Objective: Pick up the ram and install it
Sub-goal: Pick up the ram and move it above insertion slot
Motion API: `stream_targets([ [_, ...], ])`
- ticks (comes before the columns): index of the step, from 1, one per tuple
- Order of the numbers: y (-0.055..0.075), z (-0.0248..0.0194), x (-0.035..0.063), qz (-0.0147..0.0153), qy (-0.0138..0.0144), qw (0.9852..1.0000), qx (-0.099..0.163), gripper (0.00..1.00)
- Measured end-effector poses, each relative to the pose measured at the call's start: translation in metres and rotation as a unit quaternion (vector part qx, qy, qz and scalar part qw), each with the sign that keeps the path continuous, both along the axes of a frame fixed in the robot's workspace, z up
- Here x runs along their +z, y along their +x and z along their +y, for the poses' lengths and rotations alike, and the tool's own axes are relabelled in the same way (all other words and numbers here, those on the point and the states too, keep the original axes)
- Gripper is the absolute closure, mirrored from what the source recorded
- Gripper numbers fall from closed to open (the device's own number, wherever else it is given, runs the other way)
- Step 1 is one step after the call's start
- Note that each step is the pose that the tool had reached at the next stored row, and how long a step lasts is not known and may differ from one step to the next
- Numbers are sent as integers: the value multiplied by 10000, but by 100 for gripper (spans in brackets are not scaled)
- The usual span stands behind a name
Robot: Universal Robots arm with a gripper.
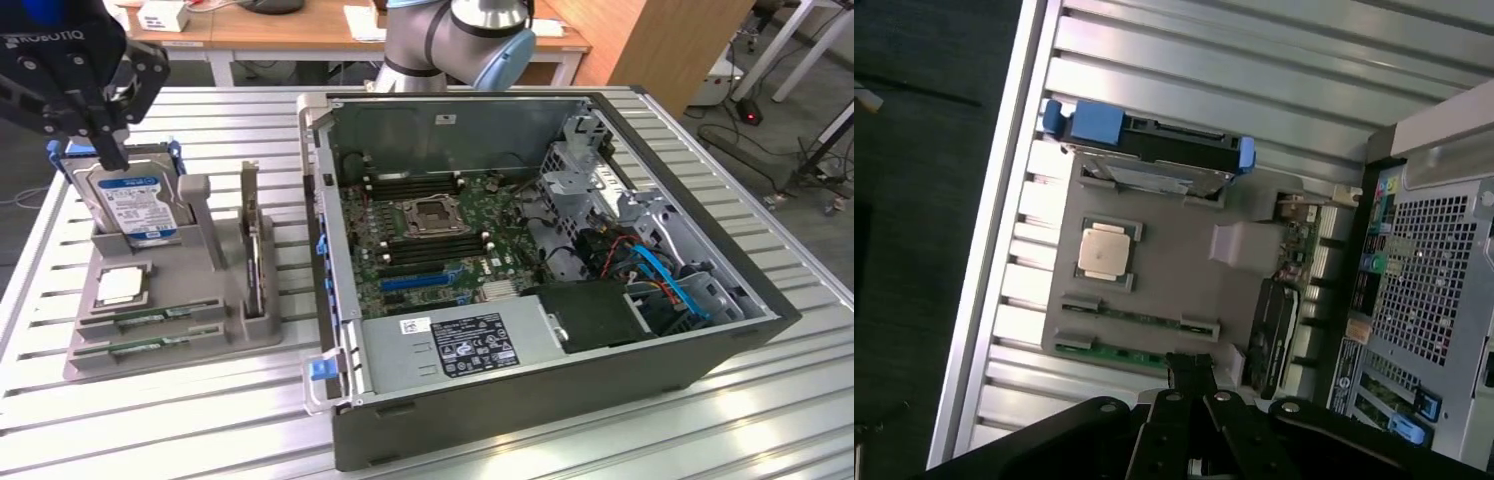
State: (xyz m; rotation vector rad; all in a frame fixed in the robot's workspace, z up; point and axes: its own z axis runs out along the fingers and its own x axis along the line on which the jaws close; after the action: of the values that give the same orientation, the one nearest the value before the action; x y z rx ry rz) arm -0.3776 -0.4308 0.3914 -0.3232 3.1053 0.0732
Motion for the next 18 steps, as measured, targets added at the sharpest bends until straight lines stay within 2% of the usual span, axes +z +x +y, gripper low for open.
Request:
stream_targets([
  [5, 0, 0, 0, 0, 0, 9992, 409, 91],
  [9, 0, 0, -1, 0, 0, 9973, 736, 91],
  [12, 0, 0, -1, 0, 0, 9952, 981, 91],
  [18, 0, 0, -2, 0, 0, 9895, 1446, 91],
])
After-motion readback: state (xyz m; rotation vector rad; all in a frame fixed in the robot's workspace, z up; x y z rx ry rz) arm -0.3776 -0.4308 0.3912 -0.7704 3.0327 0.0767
